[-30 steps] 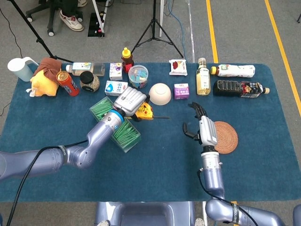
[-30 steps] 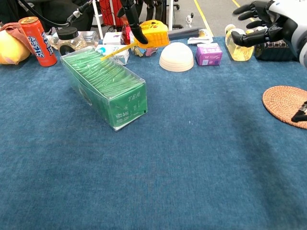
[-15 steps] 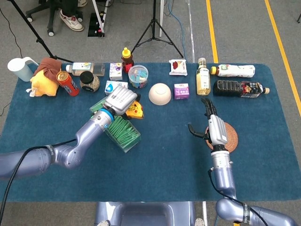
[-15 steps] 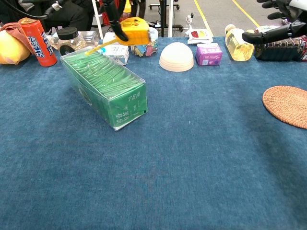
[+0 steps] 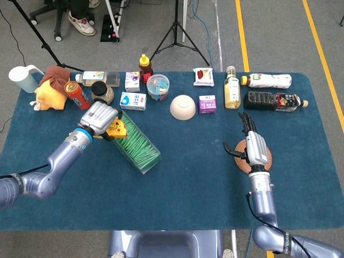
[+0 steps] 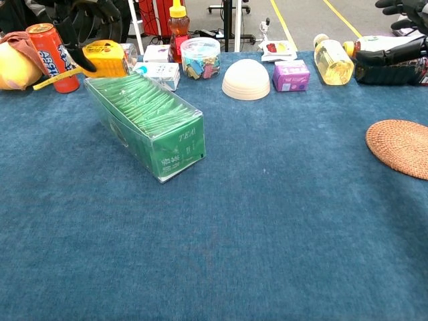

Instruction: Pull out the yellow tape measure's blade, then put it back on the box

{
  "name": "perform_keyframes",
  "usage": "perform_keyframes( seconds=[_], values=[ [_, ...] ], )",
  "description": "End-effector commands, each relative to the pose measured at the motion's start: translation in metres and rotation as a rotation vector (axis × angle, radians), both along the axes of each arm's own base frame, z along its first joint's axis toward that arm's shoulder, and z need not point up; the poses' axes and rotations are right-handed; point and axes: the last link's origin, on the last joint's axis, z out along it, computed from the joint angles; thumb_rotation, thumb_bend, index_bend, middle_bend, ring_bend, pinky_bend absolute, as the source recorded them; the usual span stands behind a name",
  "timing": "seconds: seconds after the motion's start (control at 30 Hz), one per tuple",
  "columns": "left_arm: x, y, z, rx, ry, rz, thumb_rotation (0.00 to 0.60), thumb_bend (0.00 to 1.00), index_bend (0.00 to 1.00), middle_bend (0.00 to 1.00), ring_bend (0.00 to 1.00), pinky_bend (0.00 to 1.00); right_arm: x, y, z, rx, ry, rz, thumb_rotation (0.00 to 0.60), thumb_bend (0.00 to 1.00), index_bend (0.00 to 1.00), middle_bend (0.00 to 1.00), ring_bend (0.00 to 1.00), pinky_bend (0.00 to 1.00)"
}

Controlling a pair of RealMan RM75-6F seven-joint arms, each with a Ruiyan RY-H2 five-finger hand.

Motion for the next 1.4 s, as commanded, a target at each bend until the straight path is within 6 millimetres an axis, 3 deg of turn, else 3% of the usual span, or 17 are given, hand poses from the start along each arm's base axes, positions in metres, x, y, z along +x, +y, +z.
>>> perform_keyframes(
  seconds=[0.03, 0.27, 0.4, 0.6, 0.73, 0.9, 1.07, 1.23, 1.4],
  values=[
    [-0.011, 0.003, -0.009, -0.004, -0.004, 0.022, 0.600, 0.36, 0.64, 0.49, 0.46, 0.58, -0.004, 0.002, 0.000, 0.008, 0.001, -0.008, 0.499, 0.33, 0.00, 0.02, 0.05, 0.23],
    [-0.008, 0.011, -0.022, -0.009, -0.021, 0.013, 0.600, 0.33, 0.64, 0.49, 0.45, 0.54, -0.009, 0.005, 0.005, -0.007, 0.004, -0.025, 0.498, 0.33, 0.00, 0.02, 0.05, 0.23],
    [-0.002, 0.012, -0.029, -0.025, -0.029, 0.004, 0.600, 0.25, 0.63, 0.48, 0.36, 0.48, -0.012, 0.007, 0.008, -0.010, 0.000, -0.032, 0.497, 0.33, 0.00, 0.02, 0.05, 0.23],
    [0.003, 0.009, -0.031, -0.074, 0.001, 0.023, 0.600, 0.18, 0.42, 0.26, 0.10, 0.31, -0.015, 0.007, 0.010, -0.020, -0.005, -0.039, 0.498, 0.33, 0.00, 0.03, 0.05, 0.23],
    [0.004, 0.008, -0.030, -0.089, 0.011, 0.044, 0.600, 0.17, 0.33, 0.15, 0.01, 0.24, -0.016, 0.008, 0.011, -0.022, -0.009, -0.041, 0.502, 0.33, 0.00, 0.03, 0.05, 0.23],
    [0.008, 0.008, -0.031, -0.074, 0.007, 0.038, 0.600, 0.17, 0.25, 0.07, 0.00, 0.20, -0.017, 0.008, 0.013, -0.026, -0.012, -0.038, 0.502, 0.33, 0.00, 0.03, 0.06, 0.23],
    [0.010, 0.006, -0.028, -0.050, -0.016, 0.022, 0.600, 0.16, 0.10, 0.00, 0.00, 0.15, -0.020, 0.008, 0.017, -0.036, -0.010, -0.040, 0.500, 0.33, 0.00, 0.03, 0.06, 0.23],
    [0.011, 0.005, -0.021, -0.016, -0.047, 0.008, 0.600, 0.16, 0.06, 0.00, 0.00, 0.14, -0.022, 0.008, 0.021, -0.049, 0.011, -0.033, 0.500, 0.33, 0.00, 0.03, 0.06, 0.23],
    [-0.002, -0.003, 0.005, 0.110, -0.160, 0.006, 0.600, 0.16, 0.06, 0.00, 0.00, 0.14, -0.026, 0.007, 0.027, -0.061, 0.087, -0.015, 0.500, 0.33, 0.00, 0.05, 0.07, 0.23]
  ],
)
